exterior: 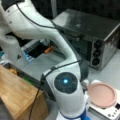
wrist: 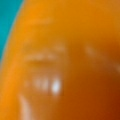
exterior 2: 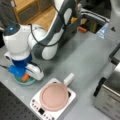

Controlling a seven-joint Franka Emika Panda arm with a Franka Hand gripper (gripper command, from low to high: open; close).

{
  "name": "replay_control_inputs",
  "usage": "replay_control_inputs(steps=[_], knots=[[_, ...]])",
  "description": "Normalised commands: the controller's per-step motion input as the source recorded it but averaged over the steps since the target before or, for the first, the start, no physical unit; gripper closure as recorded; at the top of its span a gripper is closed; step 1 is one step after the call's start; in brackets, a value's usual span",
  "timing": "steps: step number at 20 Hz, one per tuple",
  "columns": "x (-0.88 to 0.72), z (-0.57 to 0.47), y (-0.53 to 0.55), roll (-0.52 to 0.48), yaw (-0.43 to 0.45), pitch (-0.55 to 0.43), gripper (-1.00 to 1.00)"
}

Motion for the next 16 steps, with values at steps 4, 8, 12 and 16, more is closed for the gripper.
replay_control_inputs(steps=[4,8,12,16], knots=[[-0.02,0.19,0.14,0.002,-0.043,0.041,1.00],[0.03,0.12,0.27,-0.021,-0.070,0.042,1.00],[0.05,0.12,0.45,-0.016,-0.085,0.002,1.00],[-0.01,0.08,0.52,-0.019,-0.090,0.004,1.00]])
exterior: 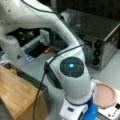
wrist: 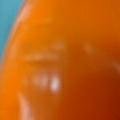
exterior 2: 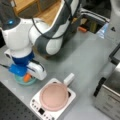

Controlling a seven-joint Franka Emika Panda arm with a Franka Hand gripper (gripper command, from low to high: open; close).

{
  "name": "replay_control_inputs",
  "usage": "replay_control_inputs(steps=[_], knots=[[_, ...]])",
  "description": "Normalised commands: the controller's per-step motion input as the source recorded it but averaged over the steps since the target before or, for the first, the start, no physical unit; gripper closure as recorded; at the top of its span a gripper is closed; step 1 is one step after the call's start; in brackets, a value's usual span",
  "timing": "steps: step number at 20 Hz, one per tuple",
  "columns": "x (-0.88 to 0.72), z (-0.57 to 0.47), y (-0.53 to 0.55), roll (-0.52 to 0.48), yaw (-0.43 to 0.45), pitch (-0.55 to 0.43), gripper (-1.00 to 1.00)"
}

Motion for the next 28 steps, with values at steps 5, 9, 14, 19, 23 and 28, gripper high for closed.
replay_control_inputs(steps=[5,9,14,19,23,28], knots=[[-0.10,0.09,0.55,-0.051,-0.111,0.023,1.00],[-0.16,0.05,0.47,-0.104,-0.119,0.025,1.00],[-0.19,0.00,0.31,-0.151,-0.108,0.008,1.00],[-0.19,-0.05,0.29,-0.180,-0.066,-0.014,1.00],[-0.18,-0.07,0.22,-0.183,-0.030,-0.029,1.00],[-0.16,-0.08,0.13,-0.204,0.034,-0.034,1.00]])
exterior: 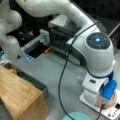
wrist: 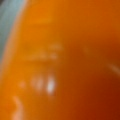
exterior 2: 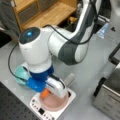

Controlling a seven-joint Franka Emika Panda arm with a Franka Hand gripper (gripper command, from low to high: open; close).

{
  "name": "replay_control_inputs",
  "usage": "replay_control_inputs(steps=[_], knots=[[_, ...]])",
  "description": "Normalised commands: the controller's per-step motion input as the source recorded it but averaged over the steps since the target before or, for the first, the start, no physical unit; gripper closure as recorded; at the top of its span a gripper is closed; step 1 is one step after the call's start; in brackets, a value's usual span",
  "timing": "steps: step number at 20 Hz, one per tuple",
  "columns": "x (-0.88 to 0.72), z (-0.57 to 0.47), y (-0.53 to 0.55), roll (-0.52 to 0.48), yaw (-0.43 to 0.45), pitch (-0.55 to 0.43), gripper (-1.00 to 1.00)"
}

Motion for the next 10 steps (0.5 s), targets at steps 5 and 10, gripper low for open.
replay_control_inputs(steps=[5,10], knots=[[-0.14,-0.11,0.09,-0.254,0.062,-0.045,1.00],[-0.05,-0.18,0.16,-0.279,0.044,-0.083,1.00]])
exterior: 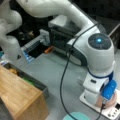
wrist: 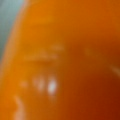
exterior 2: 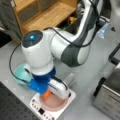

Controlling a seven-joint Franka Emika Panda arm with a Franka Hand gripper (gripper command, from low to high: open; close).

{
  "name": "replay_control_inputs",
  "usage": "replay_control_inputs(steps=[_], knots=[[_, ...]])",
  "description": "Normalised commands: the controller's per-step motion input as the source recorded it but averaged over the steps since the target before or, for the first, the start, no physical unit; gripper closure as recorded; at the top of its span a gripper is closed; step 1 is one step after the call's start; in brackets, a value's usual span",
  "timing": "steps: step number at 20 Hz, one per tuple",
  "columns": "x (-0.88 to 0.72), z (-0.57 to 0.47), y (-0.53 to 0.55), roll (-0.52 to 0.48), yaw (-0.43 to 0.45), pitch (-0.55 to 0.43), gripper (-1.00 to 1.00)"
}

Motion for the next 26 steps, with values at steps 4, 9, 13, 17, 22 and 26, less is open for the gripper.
replay_control_inputs(steps=[4,9,13,17,22,26], knots=[[-0.05,-0.13,0.18,-0.266,0.017,-0.096,1.00],[-0.08,-0.07,0.09,-0.268,0.009,-0.088,1.00],[-0.12,-0.05,0.04,-0.256,0.005,-0.086,-1.00],[-0.15,-0.04,0.05,-0.238,0.003,-0.080,-1.00],[-0.18,-0.03,0.05,-0.229,-0.014,-0.083,-1.00],[-0.20,-0.05,0.05,-0.231,-0.018,-0.084,-1.00]])
